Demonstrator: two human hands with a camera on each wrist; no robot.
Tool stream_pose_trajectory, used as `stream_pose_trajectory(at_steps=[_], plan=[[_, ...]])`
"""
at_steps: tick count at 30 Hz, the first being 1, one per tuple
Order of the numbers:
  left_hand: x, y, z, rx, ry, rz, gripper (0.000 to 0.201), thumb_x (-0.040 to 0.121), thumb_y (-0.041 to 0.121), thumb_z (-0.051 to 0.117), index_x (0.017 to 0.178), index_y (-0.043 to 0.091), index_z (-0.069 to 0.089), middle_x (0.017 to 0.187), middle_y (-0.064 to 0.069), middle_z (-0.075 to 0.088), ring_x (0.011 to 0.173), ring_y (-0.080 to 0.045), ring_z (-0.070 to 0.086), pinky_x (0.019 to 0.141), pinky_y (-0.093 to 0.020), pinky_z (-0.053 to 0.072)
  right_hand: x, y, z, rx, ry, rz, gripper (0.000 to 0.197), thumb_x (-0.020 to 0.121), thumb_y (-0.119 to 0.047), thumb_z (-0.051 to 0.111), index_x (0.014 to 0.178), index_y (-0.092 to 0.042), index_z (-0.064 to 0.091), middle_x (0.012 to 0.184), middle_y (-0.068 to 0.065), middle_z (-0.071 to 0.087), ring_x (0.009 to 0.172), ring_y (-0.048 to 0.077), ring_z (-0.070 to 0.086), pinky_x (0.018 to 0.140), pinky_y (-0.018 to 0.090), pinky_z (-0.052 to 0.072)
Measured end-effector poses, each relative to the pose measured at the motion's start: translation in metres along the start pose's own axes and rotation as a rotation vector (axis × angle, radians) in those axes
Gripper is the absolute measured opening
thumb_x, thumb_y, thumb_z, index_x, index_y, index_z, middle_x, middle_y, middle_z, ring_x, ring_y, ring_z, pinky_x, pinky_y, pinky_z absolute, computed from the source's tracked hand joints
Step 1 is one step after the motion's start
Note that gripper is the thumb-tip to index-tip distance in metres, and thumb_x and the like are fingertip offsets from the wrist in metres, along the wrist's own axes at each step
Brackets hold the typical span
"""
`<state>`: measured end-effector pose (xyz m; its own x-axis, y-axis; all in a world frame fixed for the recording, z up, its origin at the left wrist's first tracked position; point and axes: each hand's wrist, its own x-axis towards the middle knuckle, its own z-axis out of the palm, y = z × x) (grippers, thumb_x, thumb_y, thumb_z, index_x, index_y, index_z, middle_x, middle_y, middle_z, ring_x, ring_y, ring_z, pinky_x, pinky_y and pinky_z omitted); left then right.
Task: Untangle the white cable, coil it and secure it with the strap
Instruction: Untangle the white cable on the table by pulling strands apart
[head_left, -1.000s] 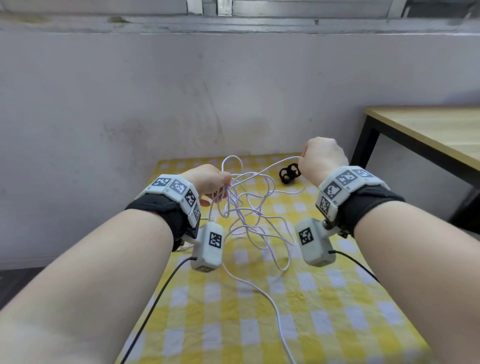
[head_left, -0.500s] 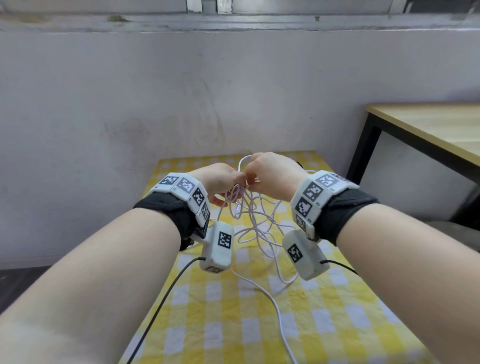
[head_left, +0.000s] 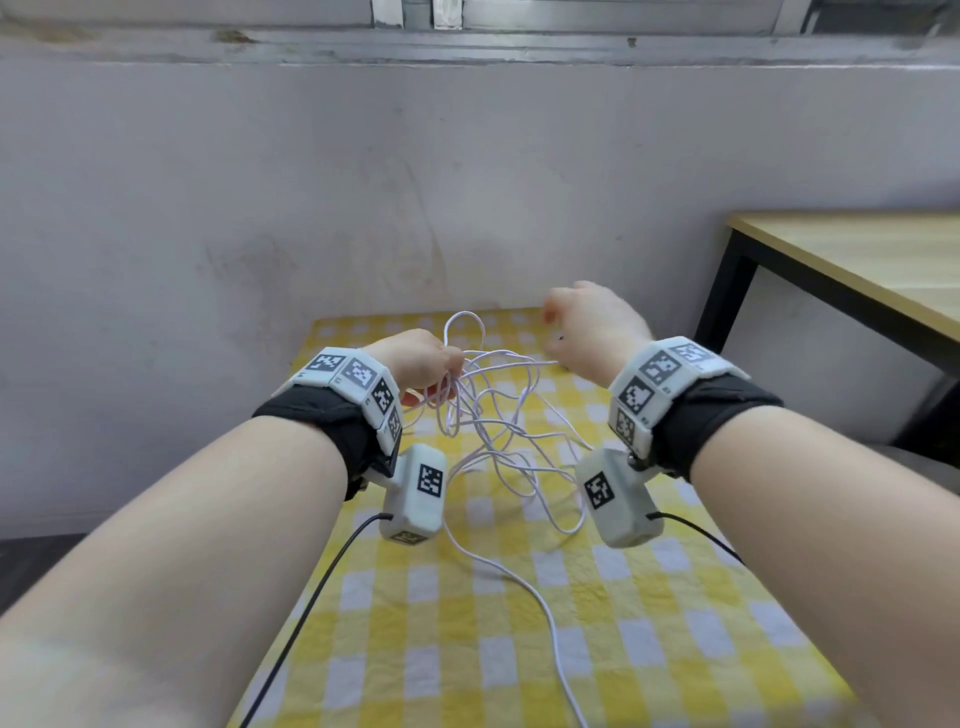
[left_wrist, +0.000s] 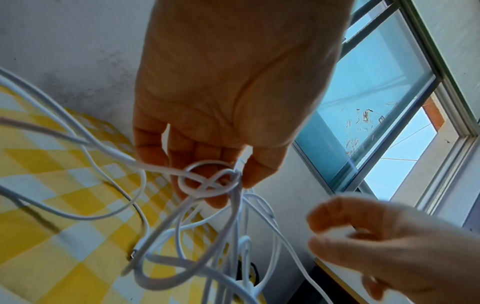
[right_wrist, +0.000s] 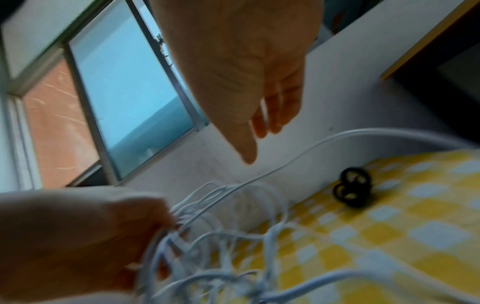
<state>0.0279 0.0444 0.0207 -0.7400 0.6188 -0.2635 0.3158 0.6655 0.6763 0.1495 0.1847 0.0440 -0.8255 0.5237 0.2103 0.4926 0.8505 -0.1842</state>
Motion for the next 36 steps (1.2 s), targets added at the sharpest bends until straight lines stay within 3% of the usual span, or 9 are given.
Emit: stream_pose_trajectory(at_steps=[5,10,13,16,19,22,28,34,36], plan=[[0.001,0.006,0.005,-0.050,-0.029,0.037,0.029,0.092,0.027,0.045,0.072,0.013,0.062,0.075,-0.004,0.066,0.070,-0.020,0.057,0.063,-0.026,0.041,-0.007,-0.034,0.009,-0.044,-0.079,-0.316,0.016,0.086,-0.026,0.062,0.102,-0.027,0.068,0.114,-0.001,0.053,0.108,0.020,0.054,0.075,0.027,0.040],[-0.001,0.006,0.002,-0.049,-0.049,0.057,0.029,0.092,0.027,0.046,0.073,0.011,0.062,0.072,-0.005,0.063,0.070,-0.022,0.055,0.059,-0.025,0.039,-0.005,-0.038,0.017,-0.152,-0.043,-0.339,0.019,0.093,-0.023,0.052,0.104,-0.020,0.067,0.119,0.001,0.051,0.105,0.022,0.057,0.070,0.029,0.041],[-0.003,0.003,-0.004,0.048,-0.012,0.025,0.029,0.088,0.021,0.043,0.071,0.009,0.063,0.076,-0.007,0.067,0.065,-0.020,0.055,0.060,-0.025,0.039,0.001,-0.027,0.015,-0.180,0.014,-0.136,0.024,0.093,-0.012,0.048,0.111,-0.014,0.063,0.117,0.005,0.050,0.107,0.027,0.059,0.071,0.031,0.039],[-0.007,-0.006,-0.012,0.169,0.034,-0.012,0.029,0.090,0.022,0.043,0.076,0.008,0.064,0.079,-0.006,0.067,0.057,-0.015,0.049,0.050,-0.024,0.031,0.005,-0.001,0.002,-0.200,0.052,0.191,0.032,0.092,-0.010,0.048,0.123,-0.006,0.056,0.123,0.009,0.049,0.114,0.030,0.057,0.075,0.033,0.039],[-0.007,-0.010,-0.015,0.181,0.040,-0.027,0.029,0.090,0.023,0.043,0.077,0.008,0.064,0.081,-0.007,0.067,0.058,-0.016,0.048,0.050,-0.026,0.030,0.004,0.017,-0.006,-0.226,0.000,0.318,0.034,0.089,-0.014,0.053,0.122,-0.007,0.056,0.123,0.011,0.053,0.114,0.030,0.057,0.077,0.033,0.042],[-0.008,-0.006,-0.012,0.169,0.036,-0.021,0.028,0.089,0.021,0.044,0.075,0.007,0.063,0.077,-0.007,0.064,0.060,-0.017,0.046,0.050,-0.027,0.029,0.002,0.012,-0.001,-0.173,0.012,0.194,0.032,0.089,-0.014,0.052,0.120,-0.014,0.059,0.122,0.009,0.052,0.115,0.029,0.054,0.080,0.033,0.042],[-0.011,0.007,-0.003,0.099,0.025,0.027,0.026,0.089,0.021,0.045,0.076,0.007,0.064,0.073,-0.005,0.063,0.067,-0.019,0.051,0.054,-0.028,0.032,-0.006,-0.025,0.013,-0.050,-0.011,-0.309,0.018,0.082,-0.033,0.065,0.100,-0.031,0.067,0.118,-0.003,0.053,0.114,0.021,0.043,0.091,0.032,0.038],[-0.011,0.012,0.000,0.036,-0.026,0.062,0.029,0.084,0.029,0.049,0.060,0.016,0.058,0.069,-0.004,0.061,0.071,-0.022,0.049,0.067,-0.033,0.034,-0.008,-0.036,0.020,-0.123,0.012,-0.397,0.019,0.087,-0.036,0.061,0.098,-0.026,0.071,0.121,-0.003,0.053,0.115,0.021,0.041,0.089,0.033,0.037],[-0.011,0.013,0.001,0.053,-0.026,0.054,0.029,0.087,0.030,0.047,0.064,0.017,0.059,0.072,-0.003,0.062,0.072,-0.021,0.050,0.067,-0.032,0.036,-0.008,-0.035,0.020,-0.146,0.014,-0.384,0.020,0.089,-0.034,0.057,0.099,-0.023,0.070,0.121,-0.003,0.053,0.115,0.022,0.041,0.090,0.035,0.038]])
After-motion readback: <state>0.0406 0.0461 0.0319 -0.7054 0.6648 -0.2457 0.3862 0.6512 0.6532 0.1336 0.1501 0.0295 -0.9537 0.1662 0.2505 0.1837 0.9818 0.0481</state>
